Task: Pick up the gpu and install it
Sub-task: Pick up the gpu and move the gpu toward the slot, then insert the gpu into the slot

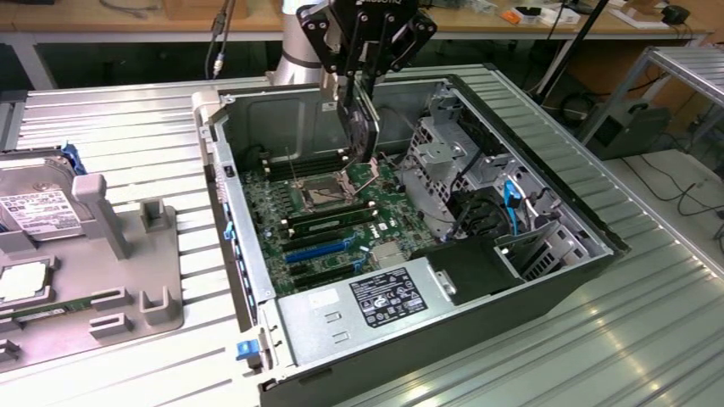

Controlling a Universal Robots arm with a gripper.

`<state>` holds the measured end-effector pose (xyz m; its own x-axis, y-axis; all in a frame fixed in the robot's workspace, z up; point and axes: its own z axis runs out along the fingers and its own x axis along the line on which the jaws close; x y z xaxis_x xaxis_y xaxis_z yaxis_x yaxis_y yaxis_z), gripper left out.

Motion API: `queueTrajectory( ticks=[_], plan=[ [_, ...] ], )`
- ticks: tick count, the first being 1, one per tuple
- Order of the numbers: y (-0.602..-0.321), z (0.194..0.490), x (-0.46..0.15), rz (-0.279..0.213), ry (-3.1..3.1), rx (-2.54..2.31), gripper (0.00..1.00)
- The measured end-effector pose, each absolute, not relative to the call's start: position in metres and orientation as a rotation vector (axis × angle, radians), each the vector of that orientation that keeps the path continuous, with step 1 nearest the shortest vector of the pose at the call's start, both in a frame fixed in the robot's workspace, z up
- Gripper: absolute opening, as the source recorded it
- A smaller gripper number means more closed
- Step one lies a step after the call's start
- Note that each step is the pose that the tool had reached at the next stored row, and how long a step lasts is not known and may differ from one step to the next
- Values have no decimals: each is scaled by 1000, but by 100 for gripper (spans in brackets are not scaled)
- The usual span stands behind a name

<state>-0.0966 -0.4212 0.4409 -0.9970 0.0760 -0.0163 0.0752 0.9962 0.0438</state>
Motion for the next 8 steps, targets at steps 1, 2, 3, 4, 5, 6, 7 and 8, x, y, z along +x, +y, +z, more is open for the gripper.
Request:
queueTrajectory(
  ticks=[1,2,3,4,5,6,7,8],
  plan=[
    [-421,441,-96,67,3121,118,27],
    [-421,441,-95,67,3121,118,27],
    [-421,441,-95,67,3121,118,27],
    [-421,441,-95,67,3121,118,27],
    [-421,441,-95,67,3121,118,27],
    [-421,441,-95,67,3121,118,27],
    [-421,441,-95,67,3121,118,27],
    [-421,441,-95,67,3121,118,27]
  ],
)
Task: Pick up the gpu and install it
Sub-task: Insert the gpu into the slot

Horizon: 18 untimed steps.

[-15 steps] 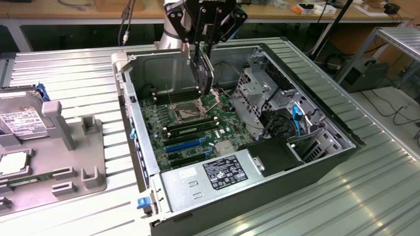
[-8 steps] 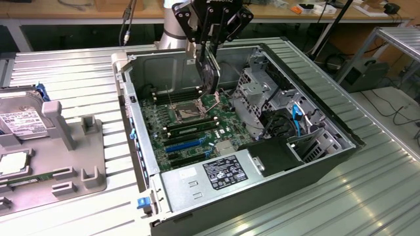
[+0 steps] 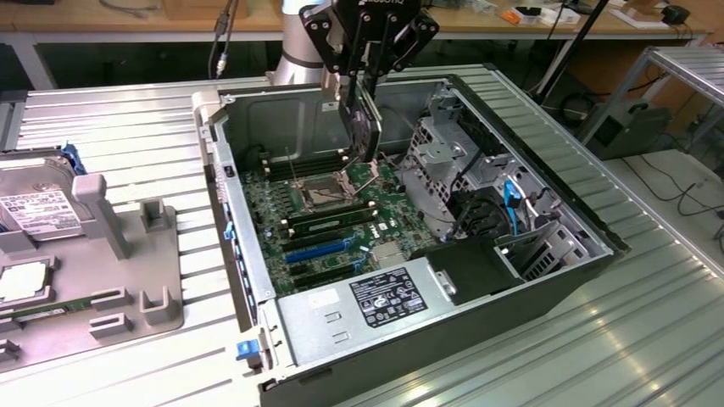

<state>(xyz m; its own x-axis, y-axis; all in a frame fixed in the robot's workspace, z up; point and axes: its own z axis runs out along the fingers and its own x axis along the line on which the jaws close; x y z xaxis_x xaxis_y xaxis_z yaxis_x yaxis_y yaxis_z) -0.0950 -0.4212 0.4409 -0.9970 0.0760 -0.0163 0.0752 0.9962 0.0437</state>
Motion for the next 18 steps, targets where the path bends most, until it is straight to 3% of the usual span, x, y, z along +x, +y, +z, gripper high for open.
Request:
queueTrajectory(
  ticks=[18],
  plan=[
    [-421,441,-95,68,3124,24,27]
  ],
)
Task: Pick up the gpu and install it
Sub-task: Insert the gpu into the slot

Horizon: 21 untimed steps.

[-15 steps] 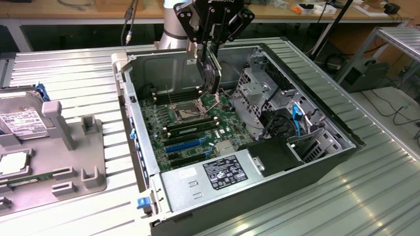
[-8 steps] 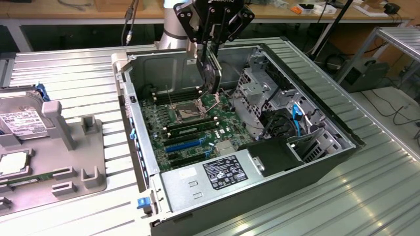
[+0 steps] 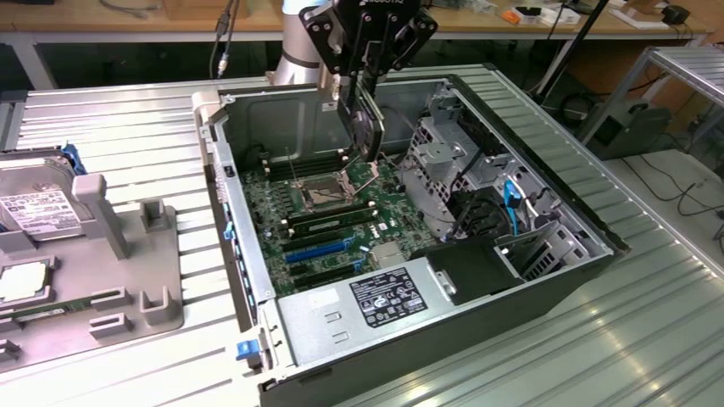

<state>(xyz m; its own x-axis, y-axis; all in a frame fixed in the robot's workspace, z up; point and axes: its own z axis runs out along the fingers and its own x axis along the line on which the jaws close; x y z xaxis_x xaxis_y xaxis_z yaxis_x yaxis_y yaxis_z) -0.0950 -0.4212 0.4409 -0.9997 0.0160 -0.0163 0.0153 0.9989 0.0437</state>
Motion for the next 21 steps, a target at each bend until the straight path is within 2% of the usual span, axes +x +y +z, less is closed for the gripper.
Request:
queueTrajectory(
  ticks=[21],
  plan=[
    [-421,441,-95,69,3124,-131,27]
  ],
)
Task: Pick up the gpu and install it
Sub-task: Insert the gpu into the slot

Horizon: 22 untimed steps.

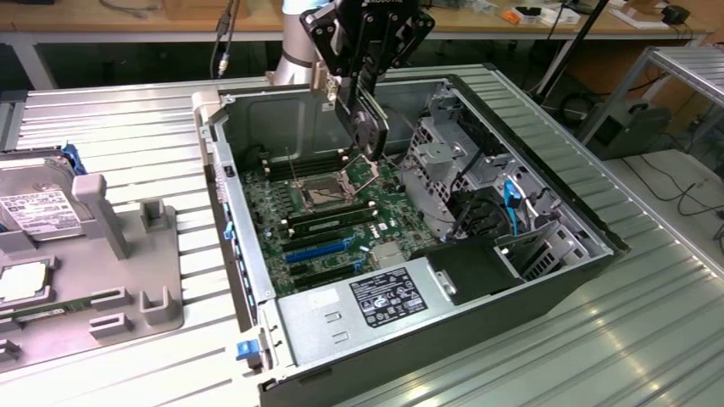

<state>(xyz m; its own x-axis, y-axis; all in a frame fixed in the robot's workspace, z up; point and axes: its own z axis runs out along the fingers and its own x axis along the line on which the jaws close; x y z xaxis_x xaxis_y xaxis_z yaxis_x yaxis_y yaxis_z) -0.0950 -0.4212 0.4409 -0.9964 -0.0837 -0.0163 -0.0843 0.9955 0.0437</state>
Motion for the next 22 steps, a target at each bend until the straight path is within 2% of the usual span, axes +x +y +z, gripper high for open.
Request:
queueTrajectory(
  ticks=[22],
  plan=[
    [-421,441,-95,71,3112,-324,27]
  ],
)
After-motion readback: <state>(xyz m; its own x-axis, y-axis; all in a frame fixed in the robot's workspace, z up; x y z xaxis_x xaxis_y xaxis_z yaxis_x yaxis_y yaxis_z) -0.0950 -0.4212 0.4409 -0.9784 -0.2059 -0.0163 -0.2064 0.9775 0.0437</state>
